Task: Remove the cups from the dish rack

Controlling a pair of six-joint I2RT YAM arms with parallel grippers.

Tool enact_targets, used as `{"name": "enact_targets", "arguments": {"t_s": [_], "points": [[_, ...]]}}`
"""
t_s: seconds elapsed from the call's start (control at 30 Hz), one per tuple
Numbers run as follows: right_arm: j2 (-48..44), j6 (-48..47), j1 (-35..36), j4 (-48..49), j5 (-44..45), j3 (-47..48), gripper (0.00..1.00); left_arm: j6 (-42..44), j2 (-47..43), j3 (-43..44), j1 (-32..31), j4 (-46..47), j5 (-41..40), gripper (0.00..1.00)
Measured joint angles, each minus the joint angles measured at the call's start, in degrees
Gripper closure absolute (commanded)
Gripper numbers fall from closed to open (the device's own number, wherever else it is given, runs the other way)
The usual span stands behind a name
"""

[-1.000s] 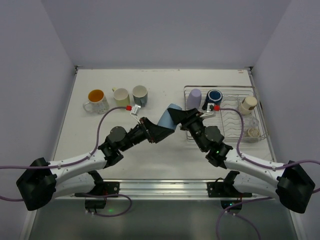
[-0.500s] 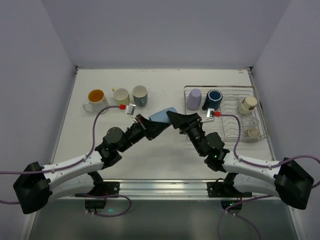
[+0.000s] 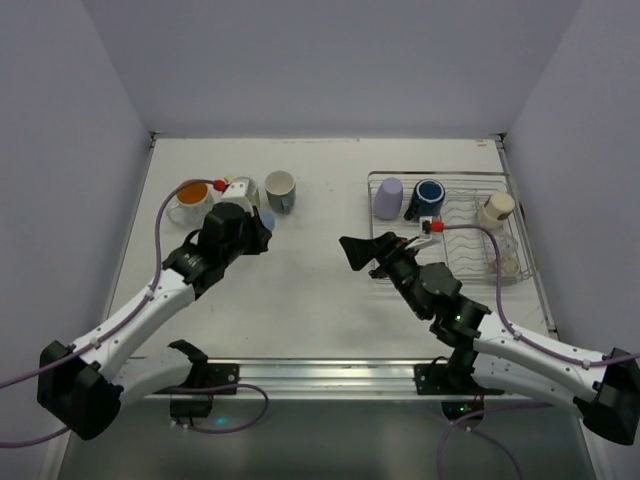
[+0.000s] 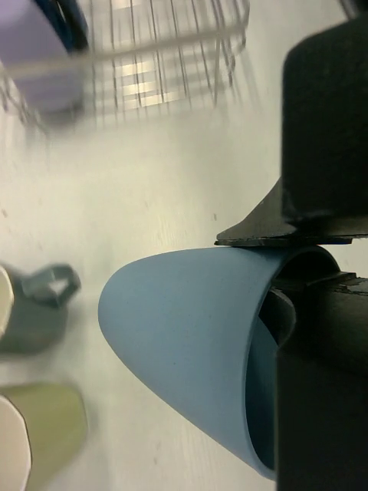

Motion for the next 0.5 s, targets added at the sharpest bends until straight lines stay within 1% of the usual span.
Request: {"name": "enact_targets", "arguments": {"t_s": [0.1,0.2,0.37,0.4,0.5], "points": [[0.3,-3.6,0.0,-9.2,-0.2,4.8,0.01,4.7,7.2,4.5,3.7,-7.5,0.2,1.0],[0.8,-6.9,-0.1,-17.0,-0.9,9.6,0.01,8.8,13.0,8.1,6.0,-13.9,0.3,1.0],[2.1,-10.3,-0.4,-24.8,-3.3,12.2,0.01,13.3,19.0,12.0,10.7,-20.2,-0.4,1.0],[2.5,-10.8,-0.4,-26.1,-3.7,12.2,0.01,13.7,20.1,12.6,11.6,-20.9,-0.8,0.99],[4.0,-11.7,-0.4,-29.0,-5.4,12.2,0.01,14.8,23.5,14.1,13.4,-22.0,-1.9,0.91]]}}
